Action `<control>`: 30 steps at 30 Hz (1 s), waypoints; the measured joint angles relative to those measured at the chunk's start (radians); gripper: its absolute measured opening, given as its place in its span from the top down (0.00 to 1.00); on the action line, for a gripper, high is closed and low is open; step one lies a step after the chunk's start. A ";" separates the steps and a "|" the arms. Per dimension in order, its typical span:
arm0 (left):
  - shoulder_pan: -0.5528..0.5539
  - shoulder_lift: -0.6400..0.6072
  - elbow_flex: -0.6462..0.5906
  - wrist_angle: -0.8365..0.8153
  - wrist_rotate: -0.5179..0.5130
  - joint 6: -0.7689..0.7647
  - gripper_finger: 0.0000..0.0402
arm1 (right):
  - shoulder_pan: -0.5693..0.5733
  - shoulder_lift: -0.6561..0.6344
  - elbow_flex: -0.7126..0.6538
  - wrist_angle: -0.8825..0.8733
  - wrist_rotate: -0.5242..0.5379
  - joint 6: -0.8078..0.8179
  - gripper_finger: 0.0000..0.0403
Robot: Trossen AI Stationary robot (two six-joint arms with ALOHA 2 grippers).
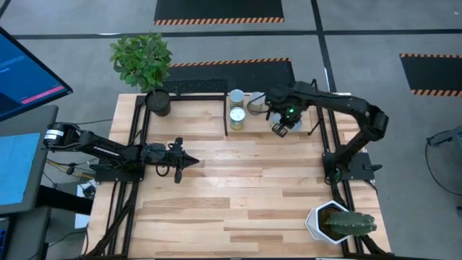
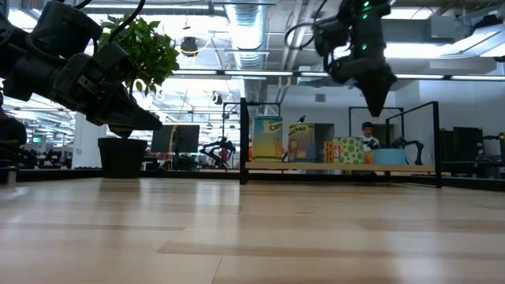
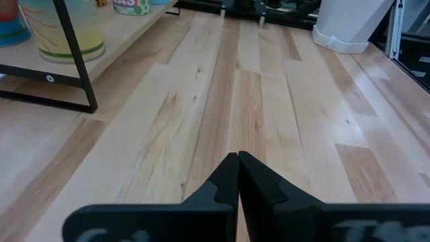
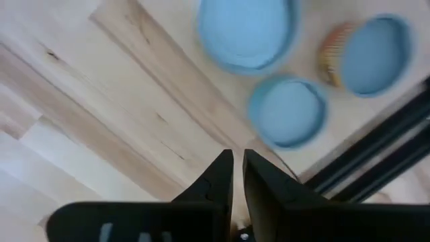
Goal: Pick and place cans onto a shelf
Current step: Adjust the canned goods on the shelf
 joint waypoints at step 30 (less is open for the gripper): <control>0.000 0.000 0.000 0.003 -0.026 -0.052 1.00 | -0.374 -0.167 -0.259 0.411 -0.016 -0.073 0.86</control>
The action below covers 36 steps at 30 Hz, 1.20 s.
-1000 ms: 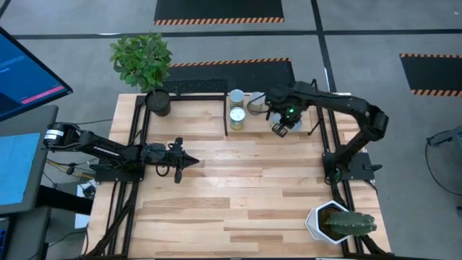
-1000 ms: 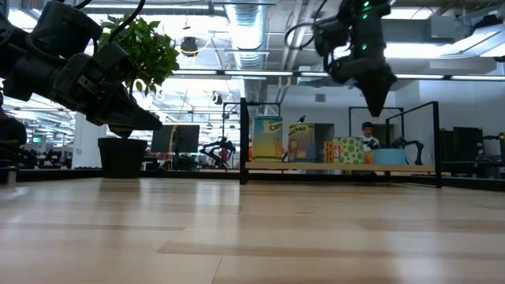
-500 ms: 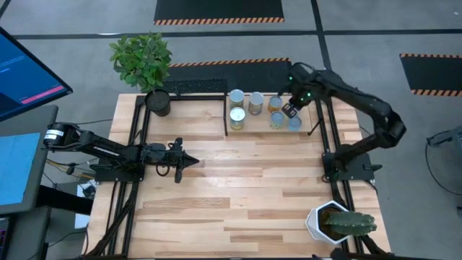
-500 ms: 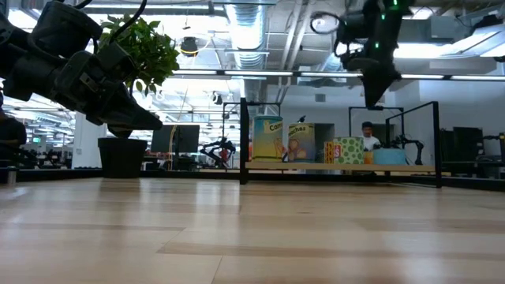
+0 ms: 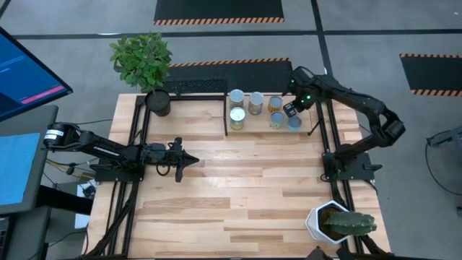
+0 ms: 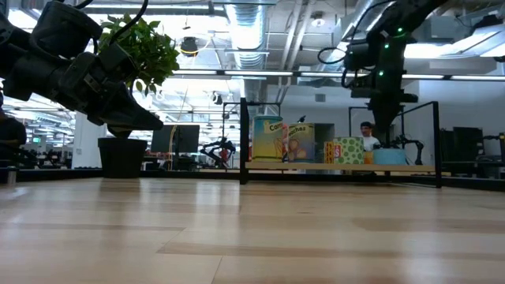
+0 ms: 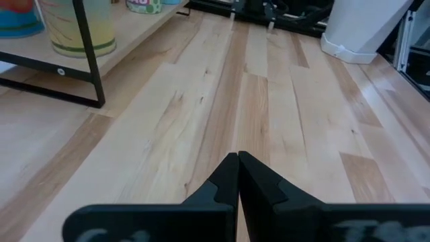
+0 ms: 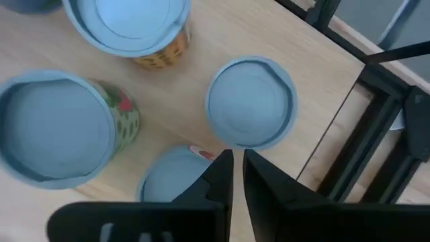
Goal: Pick and place cans onto a shelf
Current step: Adjust the canned goods on the shelf
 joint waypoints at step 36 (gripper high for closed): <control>0.000 0.000 0.000 -0.003 -0.001 0.000 1.00 | -0.031 0.274 0.134 -0.079 0.141 -0.409 0.86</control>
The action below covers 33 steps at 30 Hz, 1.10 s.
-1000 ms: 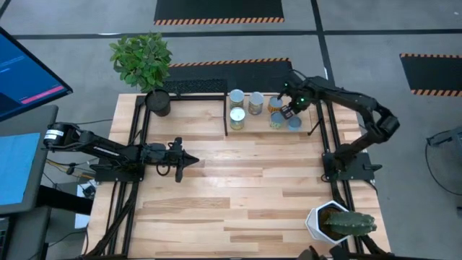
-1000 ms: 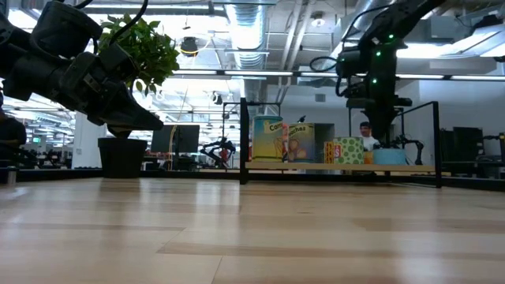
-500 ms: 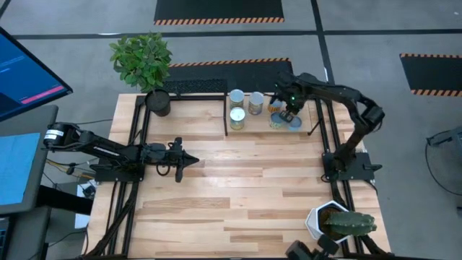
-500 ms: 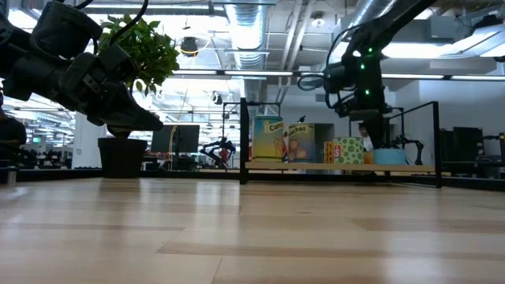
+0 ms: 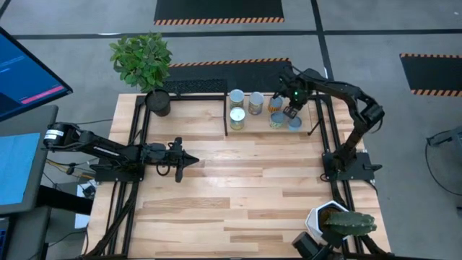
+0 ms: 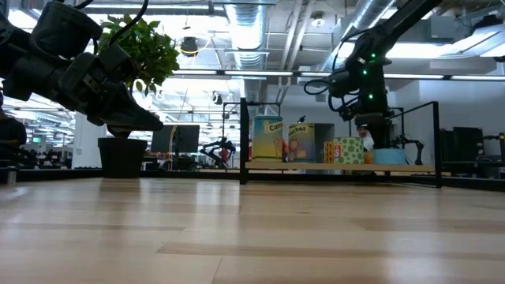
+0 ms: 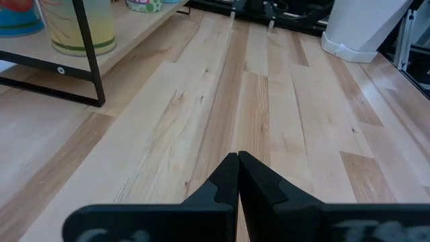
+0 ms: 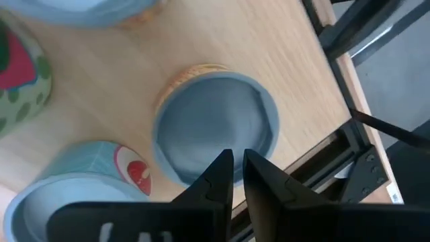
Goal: Pick and place cans onto a shelf
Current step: Adjust the canned goods on the shelf
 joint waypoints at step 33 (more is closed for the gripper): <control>0.000 0.000 0.000 0.001 -0.046 -0.003 1.00 | -0.013 0.048 -0.002 0.094 -0.049 -0.092 0.86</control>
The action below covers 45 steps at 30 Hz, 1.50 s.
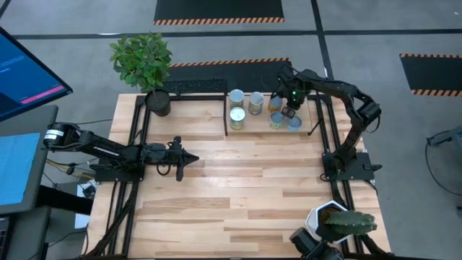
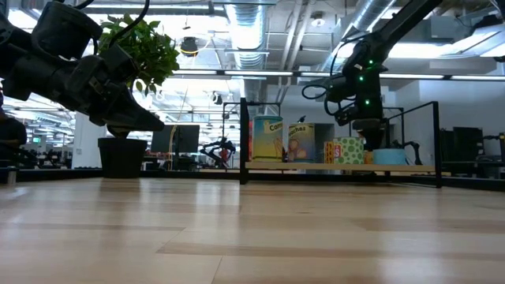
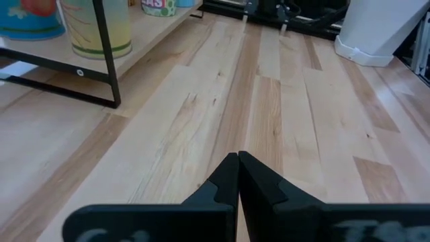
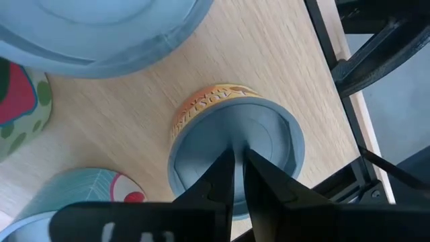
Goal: Pick and place cans onto a shelf
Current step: Adjust the canned goods on the shelf
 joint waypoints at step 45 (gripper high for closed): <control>0.000 0.000 0.000 -0.001 -0.007 0.004 1.00 | 0.341 -0.098 -0.069 -0.367 -0.137 0.138 0.86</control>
